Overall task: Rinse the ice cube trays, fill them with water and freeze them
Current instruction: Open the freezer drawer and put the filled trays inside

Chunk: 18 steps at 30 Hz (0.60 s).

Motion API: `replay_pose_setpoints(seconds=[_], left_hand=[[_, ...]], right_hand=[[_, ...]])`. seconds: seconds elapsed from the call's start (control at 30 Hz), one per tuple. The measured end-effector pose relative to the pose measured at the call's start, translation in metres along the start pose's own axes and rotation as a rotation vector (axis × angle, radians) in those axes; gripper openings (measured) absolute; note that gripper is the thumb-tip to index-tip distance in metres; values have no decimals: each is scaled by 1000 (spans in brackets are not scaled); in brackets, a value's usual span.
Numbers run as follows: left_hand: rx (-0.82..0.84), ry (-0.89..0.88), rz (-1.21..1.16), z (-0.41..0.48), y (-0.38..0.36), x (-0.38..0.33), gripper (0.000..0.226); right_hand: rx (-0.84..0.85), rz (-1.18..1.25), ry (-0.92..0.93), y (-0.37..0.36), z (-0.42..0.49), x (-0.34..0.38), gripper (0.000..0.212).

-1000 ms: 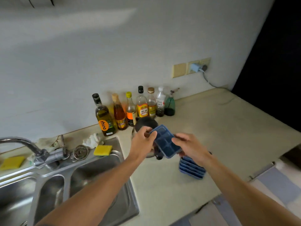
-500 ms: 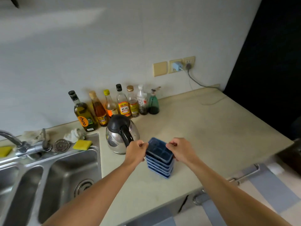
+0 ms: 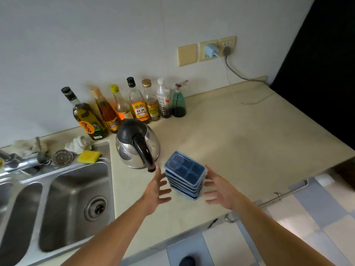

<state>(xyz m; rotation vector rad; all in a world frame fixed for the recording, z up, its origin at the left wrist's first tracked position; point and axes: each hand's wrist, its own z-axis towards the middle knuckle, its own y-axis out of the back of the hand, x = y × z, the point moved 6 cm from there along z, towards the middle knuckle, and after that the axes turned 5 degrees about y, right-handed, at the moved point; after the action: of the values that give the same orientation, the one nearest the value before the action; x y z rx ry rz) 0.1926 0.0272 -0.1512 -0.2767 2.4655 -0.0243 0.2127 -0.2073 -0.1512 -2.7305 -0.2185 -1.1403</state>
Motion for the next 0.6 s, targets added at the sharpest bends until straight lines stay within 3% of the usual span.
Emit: replay_pose_setpoints(seconds=[0.17,0.3,0.43,0.6], left_hand=[[123,-51,-56,16,-23,10,55],[144,-83,-16,30,-49,-3,44],[216,-106,64,38,-111,-18,48],[311,-122,124,52,-226,-33,49]], right_hand=[[113,36,64,-13,10,3,54],[36,0,143,7,6,16,40],[-38,43,166,60,-2,28,34],[-171,70,122,169,-10,37,41]])
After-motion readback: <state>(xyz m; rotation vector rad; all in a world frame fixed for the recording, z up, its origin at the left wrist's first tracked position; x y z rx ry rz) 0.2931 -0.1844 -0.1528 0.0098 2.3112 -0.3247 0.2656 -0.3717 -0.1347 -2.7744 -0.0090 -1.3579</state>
